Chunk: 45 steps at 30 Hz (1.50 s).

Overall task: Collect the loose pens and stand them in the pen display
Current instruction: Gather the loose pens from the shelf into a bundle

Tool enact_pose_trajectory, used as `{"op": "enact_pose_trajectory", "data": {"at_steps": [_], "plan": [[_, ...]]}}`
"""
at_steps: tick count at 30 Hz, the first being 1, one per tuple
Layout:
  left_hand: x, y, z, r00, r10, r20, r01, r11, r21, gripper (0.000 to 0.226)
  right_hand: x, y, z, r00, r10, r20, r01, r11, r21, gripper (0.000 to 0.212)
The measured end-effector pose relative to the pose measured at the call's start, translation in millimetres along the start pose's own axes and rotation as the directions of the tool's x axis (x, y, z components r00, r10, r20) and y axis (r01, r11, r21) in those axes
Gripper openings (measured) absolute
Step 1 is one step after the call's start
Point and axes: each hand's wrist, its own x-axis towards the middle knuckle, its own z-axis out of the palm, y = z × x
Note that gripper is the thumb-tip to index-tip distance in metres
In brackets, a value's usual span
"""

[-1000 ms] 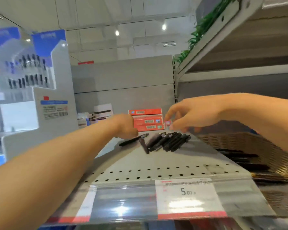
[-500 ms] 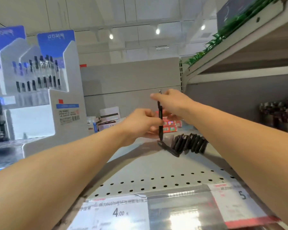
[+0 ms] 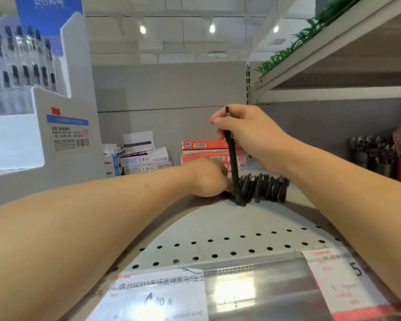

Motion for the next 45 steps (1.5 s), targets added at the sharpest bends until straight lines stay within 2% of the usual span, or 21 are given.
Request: {"op": "enact_pose_trajectory", "data": {"at_steps": [4, 7, 9, 11, 13, 14, 16, 19, 22, 25, 27, 28, 30, 32, 33, 35, 36, 39, 41, 44, 45], "plan": [[-4, -14, -9, 0.992, -0.089, 0.085, 0.082, 0.994, 0.077, 0.023, -1, 0, 0, 0.993, 0.031, 0.115, -0.027, 0.999, -0.04, 0.015], [-12, -22, -17, 0.985, -0.168, 0.044, 0.164, 0.983, 0.079, 0.018, -2, 1, -3, 0.986, 0.065, 0.151, -0.051, 0.994, -0.094, 0.016], [-12, -22, -23, 0.983, -0.177, -0.049, 0.172, 0.981, -0.086, 0.031, -1, 1, -7, 0.989, 0.076, 0.126, -0.065, 0.994, -0.089, 0.018], [-10, -19, -31, 0.972, -0.172, -0.157, 0.105, 0.925, -0.366, 0.041, -1, 0, -11, 0.99, 0.091, 0.105, -0.081, 0.992, -0.095, 0.018], [-12, -15, -38, 0.964, -0.165, -0.206, 0.018, 0.818, -0.574, 0.027, 0, 0, -17, 0.992, 0.113, 0.063, -0.101, 0.98, -0.174, 0.015], [-15, -13, -40, 0.968, -0.149, -0.202, -0.008, 0.784, -0.621, 0.018, 1, 0, -20, 0.992, 0.123, 0.041, -0.111, 0.969, -0.22, 0.014], [-22, -14, -41, 0.983, -0.086, -0.163, -0.045, 0.745, -0.666, 0.013, 3, -1, -23, 0.99, 0.141, 0.013, -0.133, 0.954, -0.27, 0.014], [-29, -17, -40, 0.991, 0.044, -0.128, -0.121, 0.718, -0.686, 0.017, 2, -1, -24, 0.988, 0.155, 0.005, -0.15, 0.961, -0.232, 0.009], [-30, -18, -42, 0.98, 0.123, -0.156, -0.196, 0.722, -0.664, 0.017, 1, -3, -22, 0.988, 0.139, 0.067, -0.126, 0.978, -0.164, 0.01], [-30, -13, -41, 0.967, 0.179, -0.184, -0.255, 0.748, -0.612, 0.013, -3, -6, -20, 0.983, 0.087, 0.162, -0.064, 0.988, -0.142, 0.021], [-31, -12, -41, 0.973, 0.195, -0.125, -0.23, 0.74, -0.632, 0.018, -3, -6, -19, 0.984, 0.048, 0.174, -0.02, 0.987, -0.162, 0.026], [-31, -14, -41, 0.981, 0.181, -0.064, -0.174, 0.698, -0.694, 0.024, -3, -6, -19, 0.986, 0.044, 0.159, -0.016, 0.985, -0.172, 0.025], [-25, -19, -37, 0.996, 0.085, 0.005, -0.051, 0.646, -0.761, 0.031, -1, -5, -20, 0.991, 0.051, 0.122, -0.028, 0.983, -0.18, 0.02], [-14, -21, -25, 0.998, -0.058, -0.032, 0.021, 0.737, -0.676, 0.031, -1, -5, -19, 0.991, 0.057, 0.12, -0.036, 0.985, -0.169, 0.016], [-8, -20, -17, 0.996, -0.075, -0.058, 0.027, 0.812, -0.583, 0.03, -2, -5, -18, 0.99, 0.062, 0.13, -0.04, 0.985, -0.166, 0.015], [1, -12, -3, 0.999, 0.01, -0.05, -0.026, 0.943, -0.333, 0.03, -4, -6, -16, 0.983, 0.07, 0.168, -0.042, 0.986, -0.163, 0.014], [5, -9, 3, 0.999, 0.039, -0.019, -0.042, 0.974, -0.221, 0.03, -4, -5, -15, 0.979, 0.073, 0.191, -0.044, 0.987, -0.152, 0.017], [9, -7, 6, 1.0, -0.009, 0.022, 0.011, 0.997, -0.072, 0.014, -5, -3, -11, 0.963, 0.085, 0.257, -0.053, 0.99, -0.127, 0.033], [5, -11, 2, 0.997, -0.078, 0.015, 0.079, 0.996, -0.047, 0.008, -8, -5, -7, 0.961, 0.079, 0.265, -0.037, 0.986, -0.161, 0.029], [-3, -16, -10, 0.986, -0.166, 0.016, 0.166, 0.986, -0.004, 0.023, -9, -10, -7, 0.975, 0.051, 0.215, -0.026, 0.993, -0.117, 0.028], [-6, -17, -14, 0.982, -0.186, 0.014, 0.187, 0.982, -0.042, 0.027, -8, -12, -10, 0.983, 0.041, 0.181, -0.025, 0.996, -0.087, 0.028]]}}
